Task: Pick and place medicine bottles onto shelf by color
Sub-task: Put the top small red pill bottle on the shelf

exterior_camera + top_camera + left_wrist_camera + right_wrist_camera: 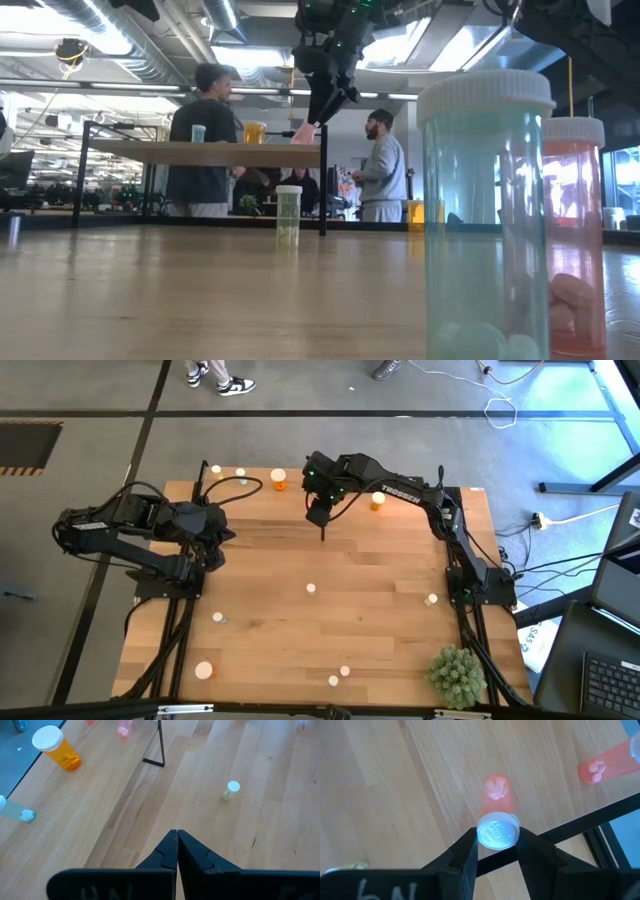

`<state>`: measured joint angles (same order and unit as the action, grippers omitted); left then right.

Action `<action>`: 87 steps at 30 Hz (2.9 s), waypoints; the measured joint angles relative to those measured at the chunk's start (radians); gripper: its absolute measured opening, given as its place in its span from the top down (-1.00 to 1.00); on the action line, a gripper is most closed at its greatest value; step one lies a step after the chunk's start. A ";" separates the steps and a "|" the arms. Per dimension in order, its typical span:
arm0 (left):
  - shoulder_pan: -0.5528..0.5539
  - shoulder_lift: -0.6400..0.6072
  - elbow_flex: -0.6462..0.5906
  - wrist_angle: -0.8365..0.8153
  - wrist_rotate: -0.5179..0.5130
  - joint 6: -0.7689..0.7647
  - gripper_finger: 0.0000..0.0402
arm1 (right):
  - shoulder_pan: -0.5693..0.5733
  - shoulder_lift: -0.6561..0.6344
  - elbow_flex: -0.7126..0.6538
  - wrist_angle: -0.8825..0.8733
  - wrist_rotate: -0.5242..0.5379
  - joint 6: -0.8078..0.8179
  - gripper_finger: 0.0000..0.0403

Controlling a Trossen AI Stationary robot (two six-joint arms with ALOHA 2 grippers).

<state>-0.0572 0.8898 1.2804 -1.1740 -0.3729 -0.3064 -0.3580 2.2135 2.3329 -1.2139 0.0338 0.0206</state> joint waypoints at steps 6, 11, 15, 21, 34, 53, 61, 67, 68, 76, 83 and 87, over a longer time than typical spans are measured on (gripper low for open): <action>0.000 0.000 0.000 0.000 -0.012 0.000 1.00 | 0.000 0.000 0.000 0.000 0.000 0.000 0.37; 0.000 0.002 0.000 0.000 -0.028 0.021 1.00 | 0.000 0.000 0.023 0.001 0.000 -0.003 0.37; 0.000 0.003 0.000 0.000 -0.035 0.029 0.96 | 0.000 -0.001 0.023 0.004 0.000 -0.003 0.37; 0.000 0.007 0.000 0.001 -0.037 0.029 0.71 | 0.000 -0.003 0.023 0.004 0.000 -0.003 0.37; 0.001 0.061 -0.001 0.010 -0.129 0.036 0.31 | 0.000 -0.003 0.023 0.005 -0.008 -0.002 0.37; 0.141 0.125 0.000 0.302 -0.064 0.316 0.30 | 0.017 -0.058 0.023 -0.015 -0.097 -0.033 0.37; 0.243 0.163 0.000 0.413 0.134 0.423 0.30 | 0.083 -0.109 0.024 -0.018 -0.062 -0.115 0.37; 0.281 0.221 0.001 0.490 0.198 0.477 0.30 | 0.149 -0.111 0.024 -0.005 0.025 -0.186 0.37; 0.288 0.233 0.001 0.502 0.227 0.478 0.30 | 0.155 -0.111 0.024 -0.001 0.026 -0.187 0.37; 0.317 0.344 0.000 0.551 0.290 0.505 0.30 | 0.174 -0.111 0.024 0.021 0.026 -0.187 0.37; 0.323 0.408 0.000 0.611 0.287 0.557 0.30 | 0.174 -0.111 0.024 0.028 0.027 -0.187 0.37; 0.344 0.417 0.000 0.626 0.282 0.565 0.30 | 0.174 -0.111 0.024 0.029 0.028 -0.188 0.37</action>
<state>0.2870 1.3069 1.2801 -0.5481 -0.0913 0.2591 -0.1844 2.1021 2.3566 -1.1846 0.0620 -0.1670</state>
